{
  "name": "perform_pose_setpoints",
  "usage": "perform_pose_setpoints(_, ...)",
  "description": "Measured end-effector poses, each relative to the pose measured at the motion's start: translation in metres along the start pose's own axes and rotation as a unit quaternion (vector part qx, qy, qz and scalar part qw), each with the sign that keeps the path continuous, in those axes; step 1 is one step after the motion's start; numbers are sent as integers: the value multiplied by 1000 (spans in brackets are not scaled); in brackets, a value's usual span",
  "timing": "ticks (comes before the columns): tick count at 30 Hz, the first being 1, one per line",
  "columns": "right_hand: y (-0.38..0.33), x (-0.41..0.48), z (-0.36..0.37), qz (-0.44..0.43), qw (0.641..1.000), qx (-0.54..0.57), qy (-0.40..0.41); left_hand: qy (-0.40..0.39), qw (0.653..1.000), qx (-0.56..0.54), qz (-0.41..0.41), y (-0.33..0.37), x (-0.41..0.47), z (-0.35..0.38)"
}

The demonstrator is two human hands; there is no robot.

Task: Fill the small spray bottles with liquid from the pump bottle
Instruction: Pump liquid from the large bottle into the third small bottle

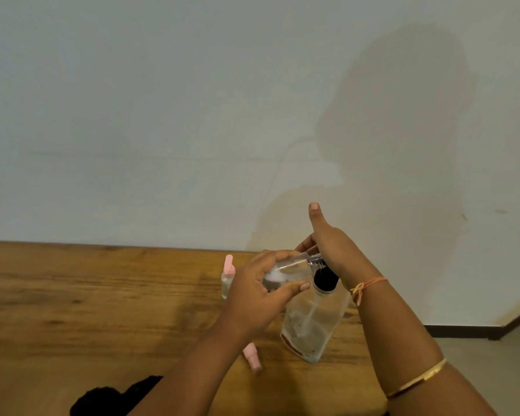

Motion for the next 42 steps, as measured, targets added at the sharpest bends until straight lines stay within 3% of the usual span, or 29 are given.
perform_pose_setpoints(9,-16,1,0,-40,999,21,2,24,999,2,27,9,-2,-8)
perform_pose_setpoints(17,-3,-5,2,-4,1000,2,-7,5,999,38,2,-1,-1,-2)
perform_pose_setpoints(26,-15,-1,-2,-51,998,-14,32,16,999,11,27,8,-2,-7)
perform_pose_setpoints(34,-2,-4,0,-7,1000,-6,16,14,999,47,-2,-1,-2,-2)
perform_pose_setpoints(42,-14,-2,-4,-29,999,24,17,10,1000,4,23,10,0,-6)
Point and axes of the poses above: each hand's wrist, its own x-axis towards the middle knuckle, its own z-axis out of the palm, y = z × x, the point moved 6 cm from there along x, towards the middle knuckle, and after that the axes turned 12 degrees about -z, right-handed, at the moved point
